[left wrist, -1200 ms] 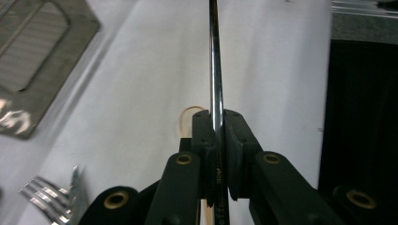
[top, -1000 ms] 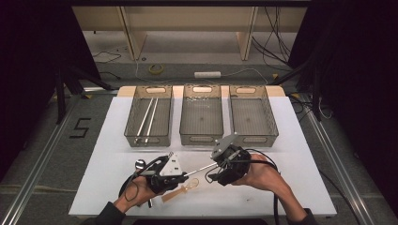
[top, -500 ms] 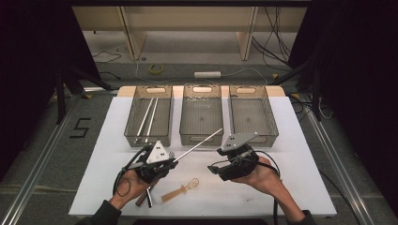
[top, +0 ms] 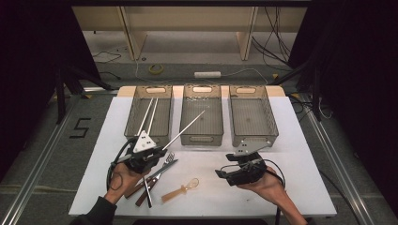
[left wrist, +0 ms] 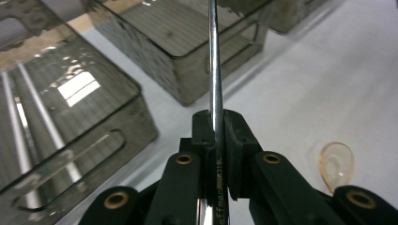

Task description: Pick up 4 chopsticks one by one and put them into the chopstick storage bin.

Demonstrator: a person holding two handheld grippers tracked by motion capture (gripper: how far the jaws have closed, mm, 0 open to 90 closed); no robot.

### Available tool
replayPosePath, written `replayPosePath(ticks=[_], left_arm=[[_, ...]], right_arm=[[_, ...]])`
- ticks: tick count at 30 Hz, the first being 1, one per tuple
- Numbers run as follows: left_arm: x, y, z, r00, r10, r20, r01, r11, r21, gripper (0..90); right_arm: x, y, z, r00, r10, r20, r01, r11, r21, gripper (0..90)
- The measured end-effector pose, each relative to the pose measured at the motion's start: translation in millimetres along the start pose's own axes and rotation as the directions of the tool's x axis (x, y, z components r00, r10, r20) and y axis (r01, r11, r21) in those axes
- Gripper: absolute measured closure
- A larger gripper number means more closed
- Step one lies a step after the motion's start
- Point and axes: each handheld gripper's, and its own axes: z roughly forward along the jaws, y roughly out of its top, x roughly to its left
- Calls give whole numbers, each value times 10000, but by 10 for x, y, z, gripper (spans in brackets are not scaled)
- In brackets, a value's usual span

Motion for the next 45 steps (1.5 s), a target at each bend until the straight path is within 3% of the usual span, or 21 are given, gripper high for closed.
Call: replayPosePath(ticks=[5, 11, 16, 26, 40, 45], left_arm=[[162, 25, -12, 9974, -470, -541, 458, 9987, -236, 834], [354, 68, 10, 9899, -992, -1015, 955, 9946, -405, 834], [535, 82, 65, 9782, -1505, -1433, 1455, 9884, -444, 834], [888, 111, 235, 9455, -2511, -2075, 2478, 9679, -422, 834], [1156, 68, 442, 9096, -3227, -2615, 3299, 9439, -174, 833], [1210, 65, 480, 9031, -3314, -2732, 3435, 9391, -37, 832]], right_arm=[[-17, -108, -26, 9993, 378, 16, -378, 9992, -107, 311], [-5, -193, -58, 9987, 513, 74, -513, 9986, -125, 307], [23, -233, -91, 9981, 616, 73, -613, 9975, -346, 298], [99, -283, -90, 9986, 528, -43, -529, 9982, -293, 294], [172, -310, -77, 9986, 477, -212, -483, 9985, -256, 294], [183, -310, -73, 9987, 414, -285, -420, 9989, -221, 294]])
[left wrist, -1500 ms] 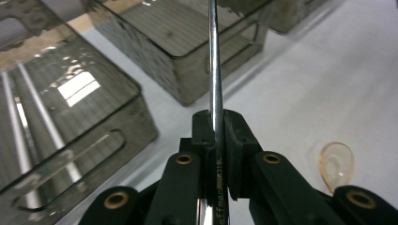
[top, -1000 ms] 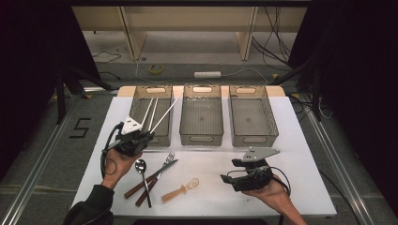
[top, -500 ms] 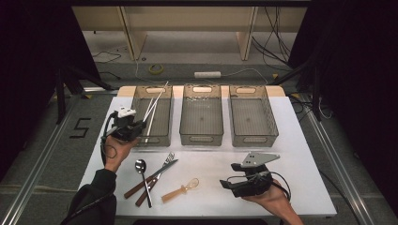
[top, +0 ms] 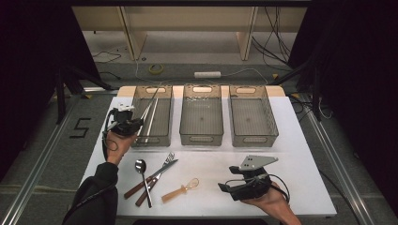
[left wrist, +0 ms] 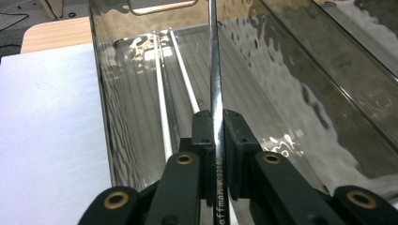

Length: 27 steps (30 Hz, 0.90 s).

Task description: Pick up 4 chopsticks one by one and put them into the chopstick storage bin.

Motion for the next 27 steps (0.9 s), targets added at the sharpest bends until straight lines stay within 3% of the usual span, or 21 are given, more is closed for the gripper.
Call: replayPosePath(ticks=[11, 18, 21, 24, 27], left_arm=[[-1, 6, 103, 9992, -102, -379, 118, 9991, 411, 829], [-18, 24, 114, 9982, -267, -542, 288, 9988, 386, 819], [-18, 33, 104, 9982, -363, -476, 381, 9985, 385, 714], [-28, 45, 68, 9989, -306, -355, 319, 9988, 370, 686], [-49, 52, 25, 9991, -388, -194, 396, 9983, 430, 590]], right_arm=[[6, 0, 14, 10000, -67, -66, 67, 9999, 82, 297], [16, 2, 16, 9999, -79, -70, 80, 9999, 117, 298], [18, 2, 14, 9999, -102, -81, 103, 9999, 127, 299], [19, 3, 13, 9999, -120, -79, 121, 9998, 132, 298], [22, 3, 8, 9999, -157, -58, 158, 9998, 122, 299]])
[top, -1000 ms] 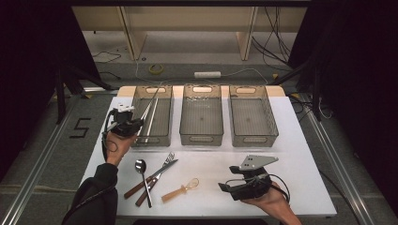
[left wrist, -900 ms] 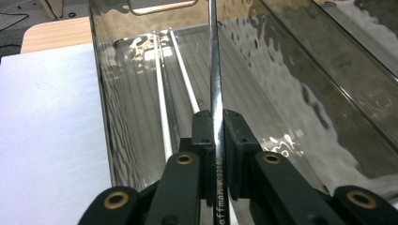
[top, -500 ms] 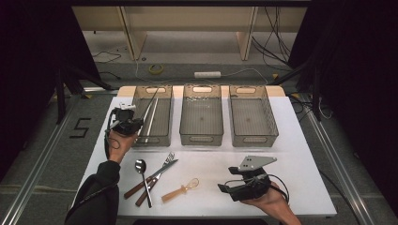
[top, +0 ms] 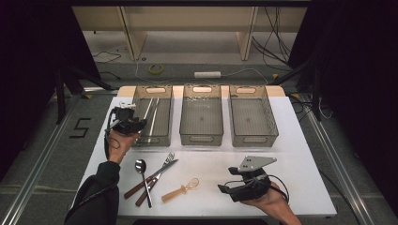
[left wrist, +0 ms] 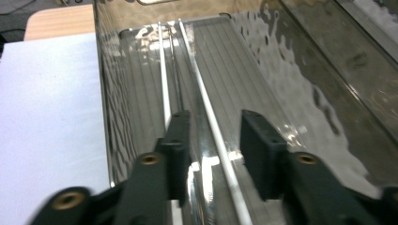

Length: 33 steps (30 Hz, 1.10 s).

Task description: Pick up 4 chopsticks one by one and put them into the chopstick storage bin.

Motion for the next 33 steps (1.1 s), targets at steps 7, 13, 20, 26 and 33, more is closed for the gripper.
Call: replayPosePath(ticks=[7, 13, 20, 26, 33], left_arm=[[-37, -43, -217, 9999, -57, 142, 55, 9999, 155, 432], [-119, -125, -400, 9993, -3, 373, -16, 9987, 517, 340], [-283, -250, -523, 9973, 406, 609, -464, 9942, 967, 273], [-388, -379, -626, 9953, 566, 780, -656, 9908, 1181, 242], [-488, -520, -712, 9920, 810, 970, -947, 9847, 1464, 209]], right_arm=[[12, -4, -7, 10000, -34, 58, 34, 10000, 5, 299], [14, -11, -3, 10000, 9, 94, -9, 10000, 54, 298], [10, -24, 3, 9999, -22, 151, 20, 10000, 83, 298], [11, -29, 5, 9999, -12, 156, 11, 10000, 80, 298], [15, -33, 13, 9999, 1, 163, -3, 9999, 117, 298]])
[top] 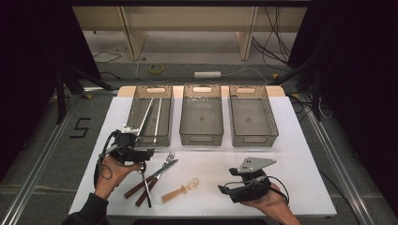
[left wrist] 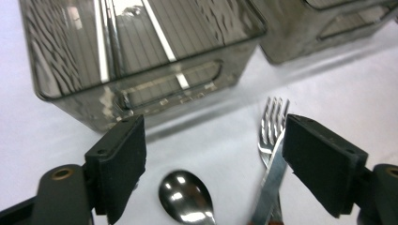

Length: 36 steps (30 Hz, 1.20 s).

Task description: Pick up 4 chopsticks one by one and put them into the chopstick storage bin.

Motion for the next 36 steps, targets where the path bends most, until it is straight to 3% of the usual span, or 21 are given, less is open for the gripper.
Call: replayPosePath(ticks=[2, 5, 16, 24, 29, 36], left_arm=[[-34, -32, -14, 9999, 115, 55, -116, 9999, 75, 203], [-93, -71, -32, 9977, -22, 675, 21, 10000, 18, 196], [-365, -162, -26, 9817, 1011, 1611, -1046, 9944, 136, 182], [-493, -223, 1, 9625, 1606, 2188, -1692, 9853, 212, 177], [-588, -254, 27, 9471, 2022, 2492, -2166, 9758, 314, 173], [-685, -288, 58, 9322, 2336, 2763, -2569, 9651, 509, 173]], right_arm=[[2, -1, 4, 10000, 24, 1, -24, 10000, 1, 298], [7, 0, 6, 10000, -4, -19, 4, 10000, 3, 298], [-1, -6, 4, 10000, 20, -24, -20, 10000, -11, 298], [-11, -11, -1, 10000, 64, 36, -63, 10000, -66, 296], [-30, -20, -15, 9998, 156, 117, -153, 9996, -254, 294], [-68, -35, -45, 9993, 290, 228, -278, 9982, -525, 292]])
